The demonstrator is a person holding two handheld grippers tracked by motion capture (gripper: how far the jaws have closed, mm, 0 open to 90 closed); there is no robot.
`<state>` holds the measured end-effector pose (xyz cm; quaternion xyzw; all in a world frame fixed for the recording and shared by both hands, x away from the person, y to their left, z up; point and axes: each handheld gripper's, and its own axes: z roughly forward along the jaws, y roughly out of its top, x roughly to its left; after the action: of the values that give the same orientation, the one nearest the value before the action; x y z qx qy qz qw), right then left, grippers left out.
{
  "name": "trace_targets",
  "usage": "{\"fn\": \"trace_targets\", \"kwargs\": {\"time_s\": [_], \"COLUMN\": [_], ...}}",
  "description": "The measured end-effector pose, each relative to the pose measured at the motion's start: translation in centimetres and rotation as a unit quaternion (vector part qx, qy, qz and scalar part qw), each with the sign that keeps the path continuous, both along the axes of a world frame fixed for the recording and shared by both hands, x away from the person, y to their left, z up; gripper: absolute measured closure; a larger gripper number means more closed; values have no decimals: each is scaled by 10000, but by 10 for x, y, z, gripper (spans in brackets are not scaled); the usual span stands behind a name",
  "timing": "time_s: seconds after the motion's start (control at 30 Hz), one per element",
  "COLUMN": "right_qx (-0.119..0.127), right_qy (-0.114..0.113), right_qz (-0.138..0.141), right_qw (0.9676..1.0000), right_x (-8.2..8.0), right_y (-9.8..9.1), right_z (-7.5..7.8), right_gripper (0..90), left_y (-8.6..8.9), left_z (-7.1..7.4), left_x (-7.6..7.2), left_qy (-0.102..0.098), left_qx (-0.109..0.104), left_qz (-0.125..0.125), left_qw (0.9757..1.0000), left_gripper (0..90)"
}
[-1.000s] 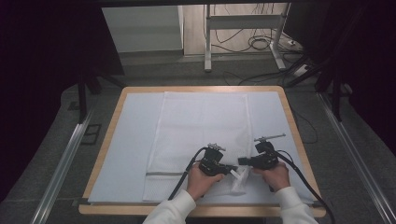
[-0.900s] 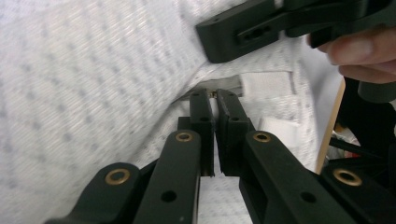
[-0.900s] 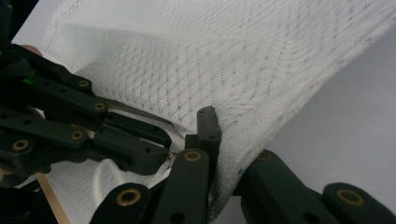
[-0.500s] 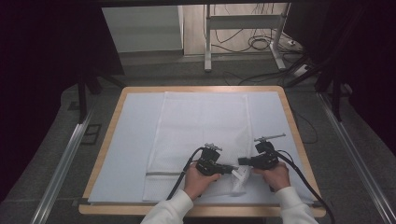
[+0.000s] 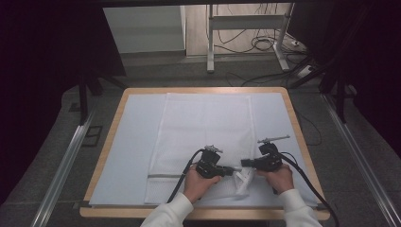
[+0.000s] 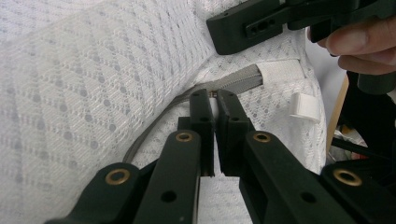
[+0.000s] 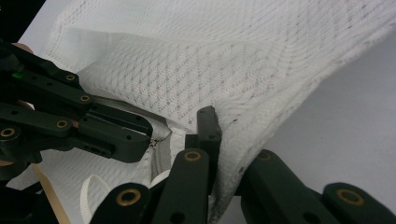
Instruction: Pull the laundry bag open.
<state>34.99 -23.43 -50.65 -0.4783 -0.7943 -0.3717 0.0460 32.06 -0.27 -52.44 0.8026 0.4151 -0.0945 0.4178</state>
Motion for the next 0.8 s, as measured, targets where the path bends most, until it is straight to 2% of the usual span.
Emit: {"fn": "trace_targets", "kwargs": {"time_s": [0.1, 0.4, 0.53, 0.6, 0.8], "right_qx": [-10, 41, 40, 13, 23], "right_qy": [-18, -11, -5, -21, -51], "right_qz": [-19, -4, -4, -23, -53], "right_qw": [10000, 10000, 10000, 10000, 10000], "right_x": [0, 0, -1, -1, -1], "right_y": [-1, -1, 0, 0, -1], "right_z": [1, 1, 1, 1, 1], "right_gripper": [882, 882, 882, 883, 882], "left_y": [3, 10, 11, 13, 24], "left_z": [-1, -1, -1, -2, -4], "left_x": [0, -2, -2, -2, 0], "left_qy": [16, 14, -3, -16, 33], "left_qx": [36, -43, 7, 55, 47], "left_qz": [10, 53, 13, 68, 80], "left_qw": [10000, 10000, 10000, 10000, 10000], "left_gripper": [870, 870, 869, 870, 870]}}
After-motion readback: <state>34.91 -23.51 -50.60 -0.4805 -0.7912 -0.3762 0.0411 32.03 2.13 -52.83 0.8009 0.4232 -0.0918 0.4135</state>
